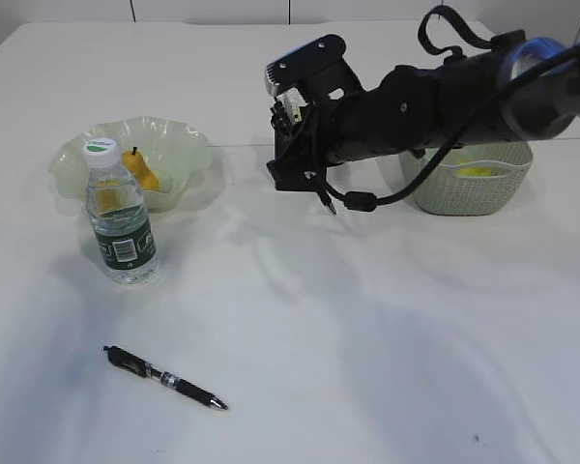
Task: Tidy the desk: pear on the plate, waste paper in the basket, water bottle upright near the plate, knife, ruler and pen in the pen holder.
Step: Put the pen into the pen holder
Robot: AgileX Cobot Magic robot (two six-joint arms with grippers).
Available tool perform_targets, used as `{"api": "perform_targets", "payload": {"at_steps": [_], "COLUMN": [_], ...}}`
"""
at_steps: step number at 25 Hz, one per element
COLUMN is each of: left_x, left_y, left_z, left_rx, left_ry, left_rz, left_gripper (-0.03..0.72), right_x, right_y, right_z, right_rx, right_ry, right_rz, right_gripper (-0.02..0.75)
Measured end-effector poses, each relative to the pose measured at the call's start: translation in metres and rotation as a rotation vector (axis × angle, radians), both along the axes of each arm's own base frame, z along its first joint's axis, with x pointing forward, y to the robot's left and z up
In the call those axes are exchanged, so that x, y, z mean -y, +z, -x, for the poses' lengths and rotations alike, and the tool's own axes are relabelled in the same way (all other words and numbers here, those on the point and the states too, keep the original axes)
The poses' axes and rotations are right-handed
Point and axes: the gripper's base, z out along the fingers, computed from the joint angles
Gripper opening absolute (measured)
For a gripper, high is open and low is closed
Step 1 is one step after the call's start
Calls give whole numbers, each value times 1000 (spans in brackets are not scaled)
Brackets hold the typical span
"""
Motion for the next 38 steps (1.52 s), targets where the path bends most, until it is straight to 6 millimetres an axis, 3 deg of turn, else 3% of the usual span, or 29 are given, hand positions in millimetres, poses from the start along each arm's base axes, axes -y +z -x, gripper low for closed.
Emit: {"api": "perform_targets", "payload": {"at_steps": [10,17,38], "left_x": [0,0,0], "left_y": [-3,-3,-3], "left_z": [-2,-2,-2], "left_rx": [-13,-13,-13], "left_ry": [0,0,0], "left_rz": [0,0,0], "left_gripper": [402,402,402], "right_x": [3,10,16], "right_y": [8,2,31], "right_z": [-3,-1,-9], "right_rx": [141,243,535], "right_ry": [-48,-125,-220], "right_rz": [-57,-123,-267], "right_gripper": [70,70,70]}}
